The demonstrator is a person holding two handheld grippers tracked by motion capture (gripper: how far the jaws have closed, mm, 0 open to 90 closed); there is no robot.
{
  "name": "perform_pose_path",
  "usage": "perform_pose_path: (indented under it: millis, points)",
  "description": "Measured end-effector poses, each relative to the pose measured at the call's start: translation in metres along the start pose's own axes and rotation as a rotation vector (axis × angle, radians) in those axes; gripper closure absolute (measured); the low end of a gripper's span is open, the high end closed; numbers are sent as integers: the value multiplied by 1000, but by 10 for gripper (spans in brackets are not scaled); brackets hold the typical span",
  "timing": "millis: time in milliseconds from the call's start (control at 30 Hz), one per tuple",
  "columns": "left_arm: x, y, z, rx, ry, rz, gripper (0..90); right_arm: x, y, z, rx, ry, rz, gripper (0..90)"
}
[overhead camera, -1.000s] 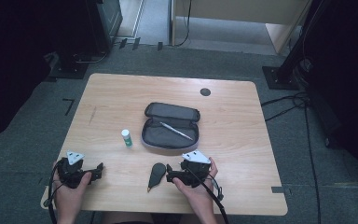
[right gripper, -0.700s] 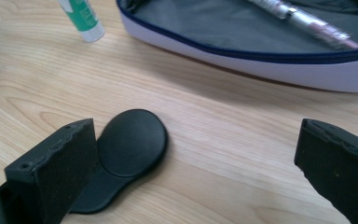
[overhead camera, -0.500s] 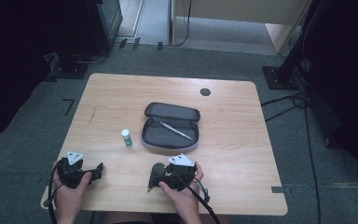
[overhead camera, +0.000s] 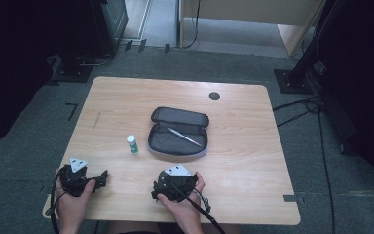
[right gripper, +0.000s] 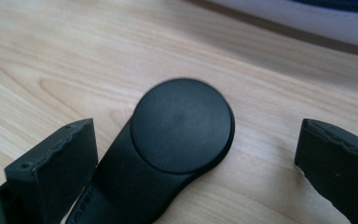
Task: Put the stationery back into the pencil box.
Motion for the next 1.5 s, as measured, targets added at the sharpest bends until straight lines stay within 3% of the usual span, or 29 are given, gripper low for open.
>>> perform_pose_path:
  millis: [100, 300, 367, 567, 633, 1000, 1367, 1500]
  points:
    - [0, 0, 0, 0, 0, 0, 0, 0, 3, 1, -47, 11, 7, 27]
    - [0, 0, 0, 0, 0, 0, 0, -4, 4, -2, -101, 20, -5, 195]
    - [0, 0, 0, 1, 0, 0, 0, -6, 5, -5, -104, 28, -18, 290]
    - [0, 0, 0, 0, -1, -1, 0, -10, 8, -17, -119, 10, -47, 466]
    - [0, 0, 0, 0, -1, -1, 0, -10, 8, -20, -131, -4, -54, 469]
    - [0, 0, 0, 0, -1, 0, 0, 2, -3, -25, -185, -54, -60, 274]
    - [0, 0, 0, -1, -1, -1, 0, 7, -7, -26, -228, -77, -77, 281]
    - [0, 0, 0, 0, -1, -1, 0, 7, -7, -25, -241, -94, -83, 336]
Point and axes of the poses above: each handheld gripper's, and its own axes: x roughly forward along the jaws, y roughly out of its underside, z roughly to its left, the point moved 2 cm from there along x, roughly forward along the jaws, and after that the axes turned 7 degrees about z, right-handed, at the moved point
